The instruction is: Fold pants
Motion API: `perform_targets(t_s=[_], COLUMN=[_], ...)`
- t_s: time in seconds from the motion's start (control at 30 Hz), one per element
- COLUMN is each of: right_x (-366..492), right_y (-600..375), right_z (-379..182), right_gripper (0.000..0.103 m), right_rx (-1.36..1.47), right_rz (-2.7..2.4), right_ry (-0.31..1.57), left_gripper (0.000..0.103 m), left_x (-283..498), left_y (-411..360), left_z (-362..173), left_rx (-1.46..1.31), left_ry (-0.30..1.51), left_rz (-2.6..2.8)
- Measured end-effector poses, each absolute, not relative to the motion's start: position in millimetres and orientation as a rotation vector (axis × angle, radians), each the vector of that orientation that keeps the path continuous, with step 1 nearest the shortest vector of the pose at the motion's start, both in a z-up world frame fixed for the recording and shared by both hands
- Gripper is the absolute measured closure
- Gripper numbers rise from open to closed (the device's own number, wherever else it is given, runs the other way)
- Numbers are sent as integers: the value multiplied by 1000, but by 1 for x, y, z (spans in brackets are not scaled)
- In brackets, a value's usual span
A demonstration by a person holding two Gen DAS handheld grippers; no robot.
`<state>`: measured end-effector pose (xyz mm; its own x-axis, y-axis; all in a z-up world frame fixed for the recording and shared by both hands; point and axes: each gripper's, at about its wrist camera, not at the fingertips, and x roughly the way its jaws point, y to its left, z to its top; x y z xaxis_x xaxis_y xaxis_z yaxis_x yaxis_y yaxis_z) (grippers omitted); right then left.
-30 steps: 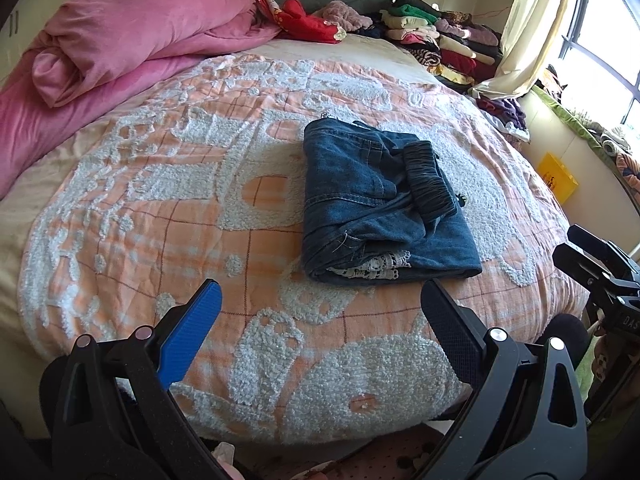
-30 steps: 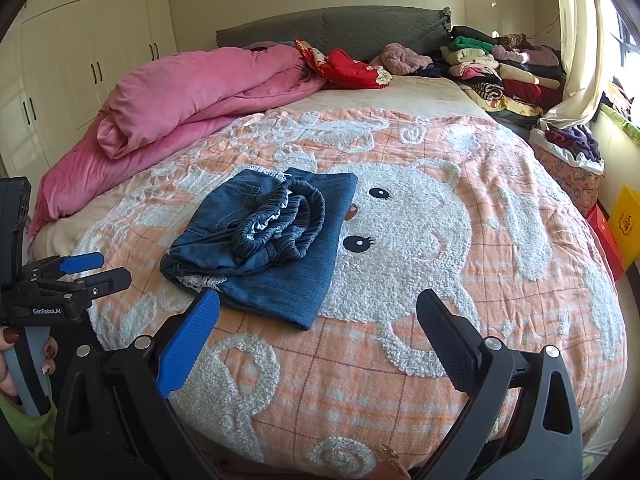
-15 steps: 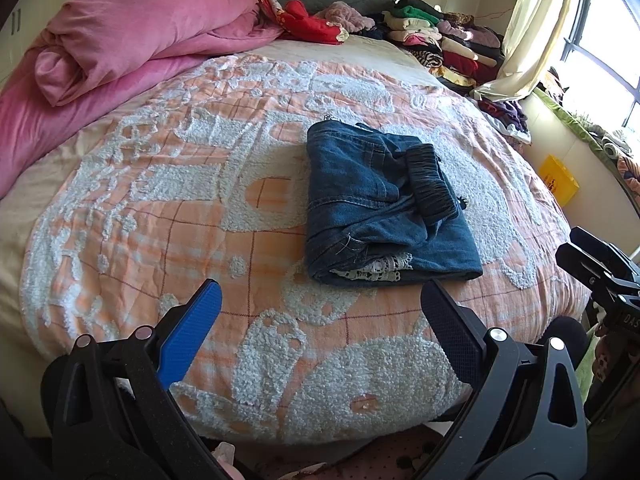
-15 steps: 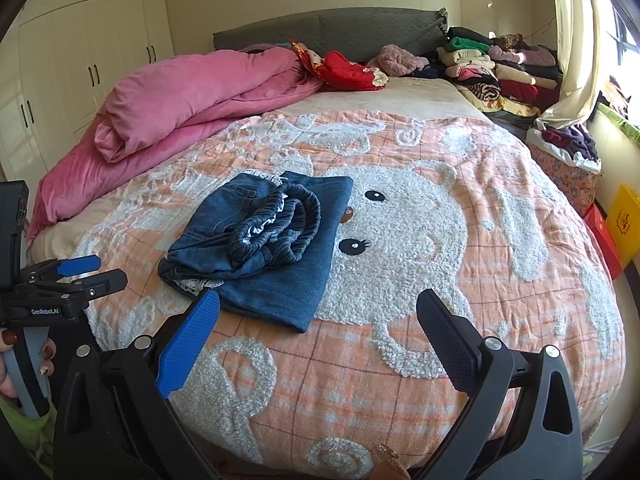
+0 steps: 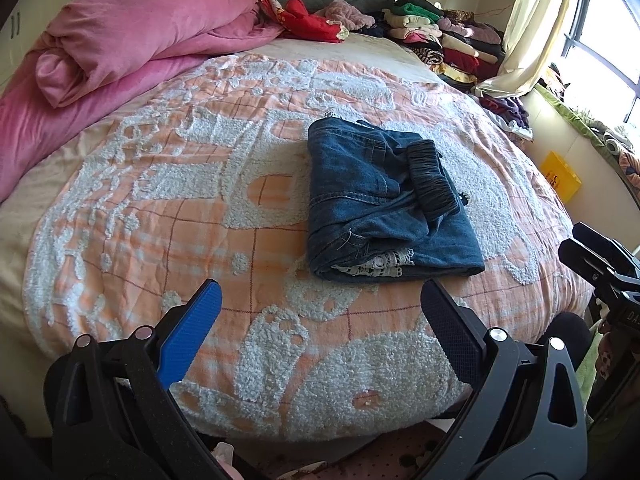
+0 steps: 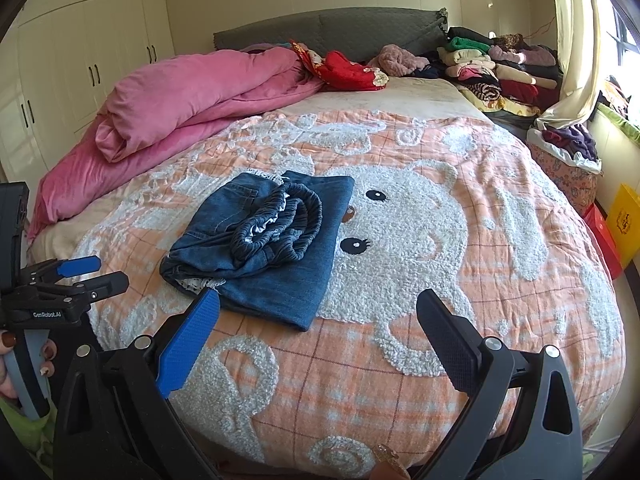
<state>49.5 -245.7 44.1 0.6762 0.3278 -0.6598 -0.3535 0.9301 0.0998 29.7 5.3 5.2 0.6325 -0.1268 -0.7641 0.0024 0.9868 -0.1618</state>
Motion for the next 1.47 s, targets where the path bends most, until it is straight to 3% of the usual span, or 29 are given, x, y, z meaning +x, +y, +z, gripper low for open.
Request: perform_targets(t_s=[0.97, 1.17, 1.47], right_x=[54, 79, 215], right_y=[-264, -306, -452], right_z=[39, 33, -6], right_gripper=[5, 5, 5], right_rx=[-50, 24, 72], right_rz=[285, 160, -211], right_ry=[749, 760, 863], left_gripper=[10, 10, 10], left_x=[31, 50, 167], left_y=[15, 81, 272], left_z=[-7, -9, -53], left_rx=[-118, -216, -381], left_ry=[919, 893, 960], left_rz=[-23, 92, 530])
